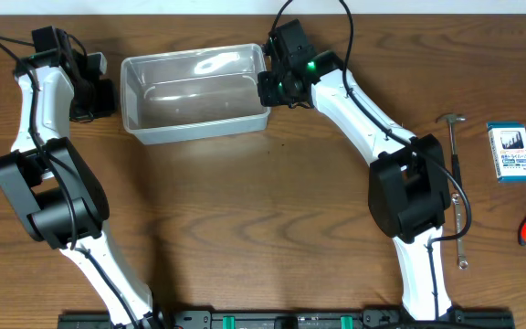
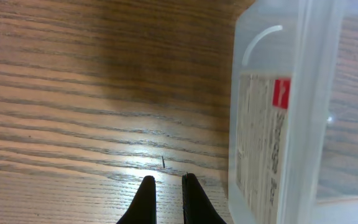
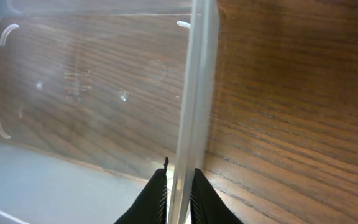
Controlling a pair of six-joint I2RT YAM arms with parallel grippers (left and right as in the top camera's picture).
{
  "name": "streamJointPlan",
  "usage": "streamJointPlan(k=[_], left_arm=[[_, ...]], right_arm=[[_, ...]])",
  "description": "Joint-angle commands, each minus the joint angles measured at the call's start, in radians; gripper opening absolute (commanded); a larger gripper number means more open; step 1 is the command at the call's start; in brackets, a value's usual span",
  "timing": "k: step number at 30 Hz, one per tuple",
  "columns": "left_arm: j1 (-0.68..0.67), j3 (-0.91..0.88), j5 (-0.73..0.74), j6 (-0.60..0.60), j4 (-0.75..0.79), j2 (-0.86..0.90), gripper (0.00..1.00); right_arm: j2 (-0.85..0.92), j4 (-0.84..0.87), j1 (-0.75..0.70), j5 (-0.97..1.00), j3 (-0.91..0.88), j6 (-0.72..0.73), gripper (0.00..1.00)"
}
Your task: Pack container
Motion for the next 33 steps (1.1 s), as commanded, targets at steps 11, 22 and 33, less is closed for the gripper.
streamJointPlan(k=[11,22,33], left_arm=[[0.002,-0.01,-0.013,-0.005,-0.002,0.001,0.06],[0.008,-0.01,-0.013,-0.005,-0.002,0.001,0.06],[0.013,-0.01,-0.013,-0.005,-0.002,0.001,0.06]], right_arm=[[0.003,0.01,0.002,0.01,0.022,0.002,0.08],[0.003,-0.032,0.0,0.034,0.107,-0.021,0.02],[0.003,-0.201,-0.001,0.152,0.294,-0.088,0.01]])
